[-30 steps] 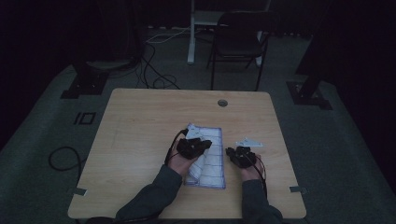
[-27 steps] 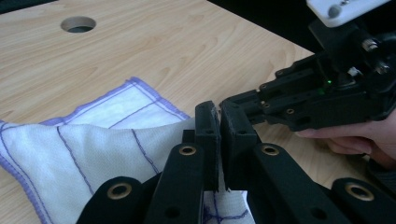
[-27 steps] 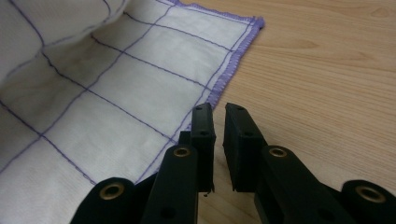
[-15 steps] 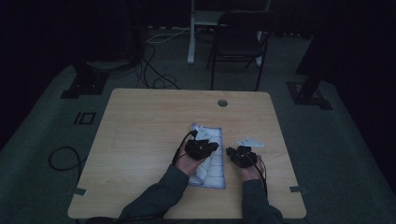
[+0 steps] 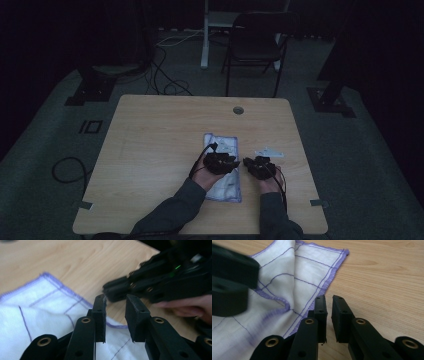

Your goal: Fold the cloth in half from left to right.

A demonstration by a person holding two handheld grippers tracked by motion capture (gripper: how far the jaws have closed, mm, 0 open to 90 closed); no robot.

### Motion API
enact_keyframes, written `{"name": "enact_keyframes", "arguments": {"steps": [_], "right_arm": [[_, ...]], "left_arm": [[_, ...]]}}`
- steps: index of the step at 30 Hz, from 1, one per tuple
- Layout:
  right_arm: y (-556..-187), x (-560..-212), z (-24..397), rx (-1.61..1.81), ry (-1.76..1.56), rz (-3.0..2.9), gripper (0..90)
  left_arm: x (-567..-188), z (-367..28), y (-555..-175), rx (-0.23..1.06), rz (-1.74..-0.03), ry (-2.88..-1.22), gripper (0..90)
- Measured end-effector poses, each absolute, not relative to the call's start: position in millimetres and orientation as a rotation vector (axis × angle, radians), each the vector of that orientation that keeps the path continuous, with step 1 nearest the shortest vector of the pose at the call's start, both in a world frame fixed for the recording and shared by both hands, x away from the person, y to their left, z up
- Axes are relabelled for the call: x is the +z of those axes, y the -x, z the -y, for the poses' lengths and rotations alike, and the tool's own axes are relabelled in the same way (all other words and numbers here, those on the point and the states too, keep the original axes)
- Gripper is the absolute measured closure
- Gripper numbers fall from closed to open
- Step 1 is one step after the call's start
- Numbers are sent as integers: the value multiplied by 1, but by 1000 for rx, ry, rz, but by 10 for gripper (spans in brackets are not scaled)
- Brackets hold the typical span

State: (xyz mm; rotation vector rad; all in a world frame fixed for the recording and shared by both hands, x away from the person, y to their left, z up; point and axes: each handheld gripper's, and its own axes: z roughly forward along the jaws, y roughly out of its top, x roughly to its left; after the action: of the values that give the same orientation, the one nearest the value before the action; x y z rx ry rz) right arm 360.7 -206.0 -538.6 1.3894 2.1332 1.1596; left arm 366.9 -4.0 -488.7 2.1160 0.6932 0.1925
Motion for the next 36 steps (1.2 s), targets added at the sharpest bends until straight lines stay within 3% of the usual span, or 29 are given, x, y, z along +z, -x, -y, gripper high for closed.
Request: {"name": "enact_keyframes", "arguments": {"steps": [12,18,32,36], "right_arm": [[-355,-530,201,1217,-1321,-2134,800],[-351,-522,183,1236,-1205,-2186,784],[-364,-521,123,1073,-936,-2353,526],[-368,-523,110,1006,-869,-2385,511]], "left_arm": [[-498,-40,-338,334,-715,-2160,712],[-517,-74,-323,337,-796,-2166,713],[-536,-89,-302,355,-830,-2199,709],[-540,-87,-301,339,-839,-2208,768]]}}
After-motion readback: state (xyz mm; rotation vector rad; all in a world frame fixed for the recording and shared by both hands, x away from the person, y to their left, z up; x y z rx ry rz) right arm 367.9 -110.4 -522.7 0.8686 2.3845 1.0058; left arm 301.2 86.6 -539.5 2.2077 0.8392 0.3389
